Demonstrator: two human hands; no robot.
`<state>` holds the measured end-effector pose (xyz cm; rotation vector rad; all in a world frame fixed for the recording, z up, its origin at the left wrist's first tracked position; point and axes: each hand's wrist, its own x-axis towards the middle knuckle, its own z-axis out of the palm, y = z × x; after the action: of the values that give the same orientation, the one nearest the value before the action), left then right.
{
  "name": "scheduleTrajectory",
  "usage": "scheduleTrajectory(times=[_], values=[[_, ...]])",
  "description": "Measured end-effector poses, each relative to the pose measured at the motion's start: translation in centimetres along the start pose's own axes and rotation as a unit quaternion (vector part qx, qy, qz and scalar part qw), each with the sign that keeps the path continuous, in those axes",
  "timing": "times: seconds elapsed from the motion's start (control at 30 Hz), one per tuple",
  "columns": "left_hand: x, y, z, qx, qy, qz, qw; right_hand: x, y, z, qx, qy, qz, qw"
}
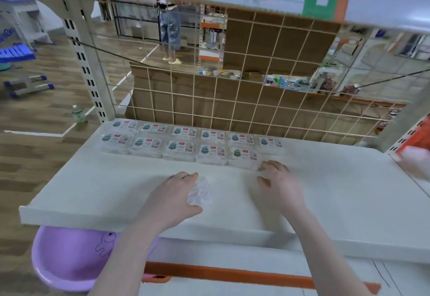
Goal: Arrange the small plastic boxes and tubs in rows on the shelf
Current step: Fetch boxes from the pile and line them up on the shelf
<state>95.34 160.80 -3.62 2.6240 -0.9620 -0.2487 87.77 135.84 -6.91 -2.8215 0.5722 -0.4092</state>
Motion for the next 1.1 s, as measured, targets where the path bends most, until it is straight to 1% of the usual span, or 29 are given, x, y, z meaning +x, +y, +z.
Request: scheduleTrajectory(times=[0.1, 0.2, 0.43, 0.67, 0.8, 0.97, 1.1], values=[[0.3, 0.9, 0.7, 0.002, -0.011, 0.010, 1.000, -1.4, 1.8, -0.5, 0.006, 0.009, 0.025, 1.000], [1.0, 2.6, 1.3, 0.011, -0.019, 0.014, 1.000, -2.0, 4.0, -1.1, -0.010, -0.008, 0.035, 0.999], [3.7, 8.7, 3.1, 0.004, 0.000, 0.007, 1.000, -1.7, 10.6, -3.3, -0.009, -0.006, 0.015, 1.000], [5.8, 15.2, 6.2, 0.005, -0.027, -0.008, 1.000, -0.6, 16.5, -4.4, 0.015, -0.022, -0.026, 0.999], [6.6, 17.1, 7.1, -0.005, -0.035, -0.014, 0.999, -0.2, 17.9, -4.4, 0.018, -0.032, -0.047, 0.998], [6.8, 17.6, 7.3, 0.012, -0.046, -0.016, 0.999, -0.6, 18.2, -4.1, 0.060, 0.002, -0.063, 0.996], [6.7, 17.7, 7.0, 0.012, -0.059, -0.019, 0.998, -0.5, 18.3, -3.9, 0.075, 0.009, -0.063, 0.995]])
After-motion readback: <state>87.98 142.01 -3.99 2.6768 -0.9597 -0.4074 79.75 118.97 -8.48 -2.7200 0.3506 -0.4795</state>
